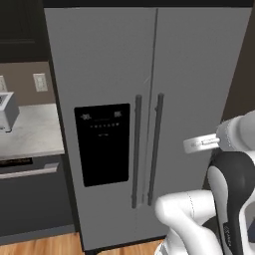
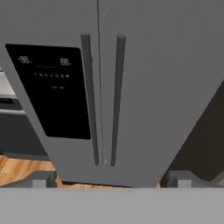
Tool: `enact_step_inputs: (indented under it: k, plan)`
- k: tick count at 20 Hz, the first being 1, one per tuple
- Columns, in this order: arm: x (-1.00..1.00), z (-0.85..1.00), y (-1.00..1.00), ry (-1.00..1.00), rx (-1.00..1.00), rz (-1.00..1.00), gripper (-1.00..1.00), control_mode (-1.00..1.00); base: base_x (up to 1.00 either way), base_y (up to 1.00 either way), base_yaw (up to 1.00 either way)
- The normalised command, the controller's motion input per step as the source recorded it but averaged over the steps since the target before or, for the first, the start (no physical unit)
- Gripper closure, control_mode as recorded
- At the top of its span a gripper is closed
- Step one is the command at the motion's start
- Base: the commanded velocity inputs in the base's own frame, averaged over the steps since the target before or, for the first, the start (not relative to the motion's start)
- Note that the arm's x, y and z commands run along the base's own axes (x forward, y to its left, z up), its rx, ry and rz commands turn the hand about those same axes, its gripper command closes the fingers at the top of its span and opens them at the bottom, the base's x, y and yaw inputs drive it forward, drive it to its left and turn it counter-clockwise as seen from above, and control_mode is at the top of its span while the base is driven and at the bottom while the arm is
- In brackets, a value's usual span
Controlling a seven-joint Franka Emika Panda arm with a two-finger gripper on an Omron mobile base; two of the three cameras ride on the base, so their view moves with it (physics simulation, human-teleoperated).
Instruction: Gather the cucumber and squash from the fridge and place them on a tray on the dining counter. Then gather the steak and chicken drumstick from the fridge and place them on the other tray.
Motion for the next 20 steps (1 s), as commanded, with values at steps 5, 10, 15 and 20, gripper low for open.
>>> enact_step_inputs:
  k: [5,10,15,20]
  plan:
    - [0.00,0.00,0.00,0.00,0.00,0.00,-1.00,1.00,-0.60,0.00,0.00]
    - [0.00,0.00,0.00,0.00,0.00,0.00,-1.00,1.00,-0.24,0.01,0.00]
    - [0.00,0.00,0.00,0.00,0.00,0.00,-1.00,1.00,0.00,0.09,-0.02]
    - [0.00,0.00,0.00,0.00,0.00,0.00,-1.00,1.00,0.00,0.24,-0.07]
